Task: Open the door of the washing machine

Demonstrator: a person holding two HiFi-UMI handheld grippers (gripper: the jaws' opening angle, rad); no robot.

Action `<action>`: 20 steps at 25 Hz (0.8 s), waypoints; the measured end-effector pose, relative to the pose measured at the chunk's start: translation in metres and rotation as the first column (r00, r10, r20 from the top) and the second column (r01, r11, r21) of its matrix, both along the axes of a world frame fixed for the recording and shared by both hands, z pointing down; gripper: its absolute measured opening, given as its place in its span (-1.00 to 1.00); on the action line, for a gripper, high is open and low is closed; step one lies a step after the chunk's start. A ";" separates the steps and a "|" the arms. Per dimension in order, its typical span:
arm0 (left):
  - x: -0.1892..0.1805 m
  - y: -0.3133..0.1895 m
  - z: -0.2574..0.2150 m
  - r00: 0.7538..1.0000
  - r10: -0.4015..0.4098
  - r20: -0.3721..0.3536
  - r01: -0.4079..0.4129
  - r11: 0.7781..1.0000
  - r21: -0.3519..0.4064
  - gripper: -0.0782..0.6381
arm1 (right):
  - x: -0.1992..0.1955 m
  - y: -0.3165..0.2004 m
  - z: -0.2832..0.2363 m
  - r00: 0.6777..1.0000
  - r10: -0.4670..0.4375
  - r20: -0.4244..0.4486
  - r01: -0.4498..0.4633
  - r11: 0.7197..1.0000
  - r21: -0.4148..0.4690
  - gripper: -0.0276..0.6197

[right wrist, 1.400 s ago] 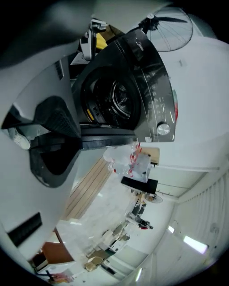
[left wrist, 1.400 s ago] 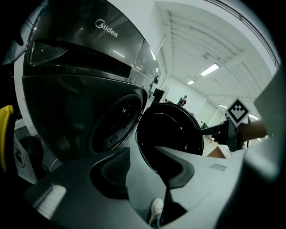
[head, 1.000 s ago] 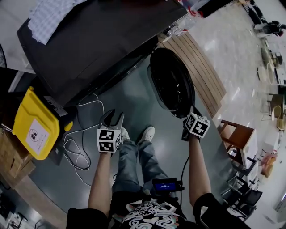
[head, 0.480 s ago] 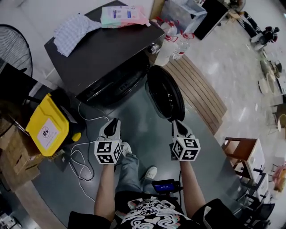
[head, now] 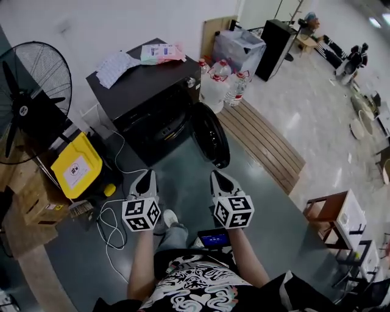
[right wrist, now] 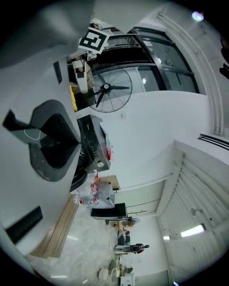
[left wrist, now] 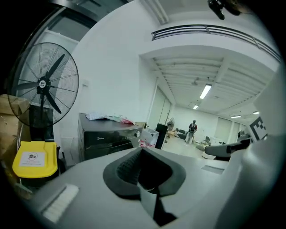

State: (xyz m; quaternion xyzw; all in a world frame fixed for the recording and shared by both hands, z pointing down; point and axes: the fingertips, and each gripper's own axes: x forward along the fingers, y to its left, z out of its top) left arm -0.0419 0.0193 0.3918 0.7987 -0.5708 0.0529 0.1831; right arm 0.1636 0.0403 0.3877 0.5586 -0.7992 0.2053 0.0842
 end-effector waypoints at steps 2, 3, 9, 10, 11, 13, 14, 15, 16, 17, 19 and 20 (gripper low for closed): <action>0.004 0.009 -0.009 1.000 0.009 -0.016 -0.008 1.000 0.013 -0.78 | -0.001 0.012 -0.003 1.000 -0.003 -0.009 0.003 1.000 0.003 -0.91; 0.006 0.012 -0.011 1.000 0.013 -0.017 -0.012 1.000 0.018 -0.78 | -0.001 0.017 -0.004 1.000 -0.005 -0.018 0.005 1.000 0.005 -0.91; 0.014 0.020 -0.019 0.999 0.022 0.023 -0.023 1.000 0.020 -0.78 | 0.002 0.028 -0.011 0.999 -0.009 -0.031 0.009 1.000 0.005 -0.91; 0.015 0.021 -0.019 0.999 0.025 0.026 -0.025 0.999 0.020 -0.78 | 0.003 0.028 -0.011 1.000 -0.008 -0.030 0.008 1.000 0.006 -0.91; 0.015 0.023 -0.018 0.999 0.028 0.026 -0.028 0.999 0.021 -0.78 | 0.004 0.028 -0.011 1.000 -0.008 -0.029 0.008 1.000 0.006 -0.91; 0.016 0.025 -0.016 1.000 0.030 0.005 -0.030 0.999 0.023 -0.78 | 0.006 0.026 -0.010 1.000 -0.013 -0.029 0.013 1.000 0.006 -0.91; 0.017 0.025 -0.016 1.000 0.028 -0.011 -0.028 0.999 0.022 -0.78 | 0.007 0.026 -0.010 0.999 -0.015 -0.029 0.016 1.000 0.006 -0.91; 0.018 0.026 -0.016 0.999 0.027 -0.022 -0.026 0.999 0.019 -0.78 | 0.008 0.026 -0.009 0.999 -0.017 -0.030 0.017 1.000 0.006 -0.91; 0.019 0.026 -0.016 0.999 0.026 -0.028 -0.026 1.000 0.017 -0.78 | 0.009 0.025 -0.009 0.999 -0.018 -0.030 0.018 1.000 0.006 -0.91; 0.019 0.025 -0.016 0.999 0.027 -0.032 -0.026 1.000 0.014 -0.78 | 0.009 0.025 -0.008 0.999 -0.019 -0.030 0.019 1.000 0.005 -0.91; 0.018 0.024 -0.017 0.998 0.023 -0.050 -0.023 1.000 0.017 -0.78 | 0.008 0.023 -0.006 0.999 -0.026 -0.025 0.026 1.000 0.001 -0.91; 0.017 0.024 -0.018 0.998 0.019 -0.064 -0.017 1.000 0.022 -0.78 | 0.007 0.022 -0.006 0.999 -0.030 -0.022 0.030 1.000 -0.001 -0.91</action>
